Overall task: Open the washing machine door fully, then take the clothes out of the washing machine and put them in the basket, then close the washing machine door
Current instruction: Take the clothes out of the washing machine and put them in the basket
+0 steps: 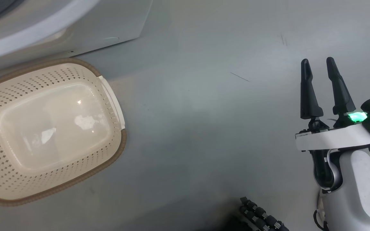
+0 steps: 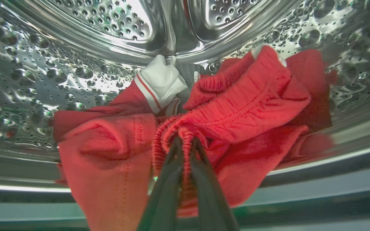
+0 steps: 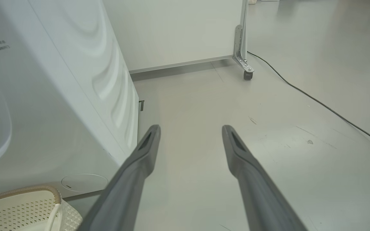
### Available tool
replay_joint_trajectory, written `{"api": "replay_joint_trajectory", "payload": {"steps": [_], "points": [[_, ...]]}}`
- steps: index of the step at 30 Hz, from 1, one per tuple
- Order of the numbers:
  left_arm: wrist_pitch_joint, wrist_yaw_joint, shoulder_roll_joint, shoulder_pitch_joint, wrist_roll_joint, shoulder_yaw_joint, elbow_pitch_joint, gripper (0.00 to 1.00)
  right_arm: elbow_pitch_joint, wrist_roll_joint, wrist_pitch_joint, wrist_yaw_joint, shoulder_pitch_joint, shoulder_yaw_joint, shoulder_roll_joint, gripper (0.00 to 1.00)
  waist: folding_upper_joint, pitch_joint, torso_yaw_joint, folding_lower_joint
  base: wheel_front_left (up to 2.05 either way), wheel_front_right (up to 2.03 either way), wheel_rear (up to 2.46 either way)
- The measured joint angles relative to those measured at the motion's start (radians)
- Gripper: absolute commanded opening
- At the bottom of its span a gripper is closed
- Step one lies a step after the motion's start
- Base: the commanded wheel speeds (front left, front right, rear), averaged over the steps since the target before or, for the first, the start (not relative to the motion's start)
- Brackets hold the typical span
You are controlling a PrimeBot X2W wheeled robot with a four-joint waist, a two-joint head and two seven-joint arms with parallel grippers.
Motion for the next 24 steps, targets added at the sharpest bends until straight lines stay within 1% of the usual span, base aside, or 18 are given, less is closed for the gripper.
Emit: {"api": "replay_joint_trajectory", "payload": {"steps": [7,15,20,24], "points": [[-0.110,-0.001,-0.019,0.056,0.000,0.009,-0.040,0.00,-0.001,-0.001,0.000,0.000,0.000,-0.022,0.000,1.00,0.0000,-0.017,0.031,0.0000,0.00,0.00,0.00],[-0.246,-0.001,-0.081,0.158,-0.003,0.006,-0.090,0.00,-0.002,-0.008,0.000,0.000,0.000,-0.043,-0.008,1.00,0.0000,-0.047,0.066,0.0000,0.00,0.00,0.00],[-0.324,-0.001,-0.104,0.218,-0.003,0.002,-0.119,0.00,-0.002,-0.017,0.000,0.000,0.004,-0.057,-0.021,1.00,0.0000,-0.071,0.086,0.0000,0.00,0.00,0.00],[-0.393,-0.001,-0.139,0.279,-0.003,-0.008,-0.154,0.00,-0.004,-0.025,0.000,0.000,0.013,-0.058,-0.027,1.00,0.0000,-0.093,0.105,0.0000,0.00,0.00,0.00]]}}
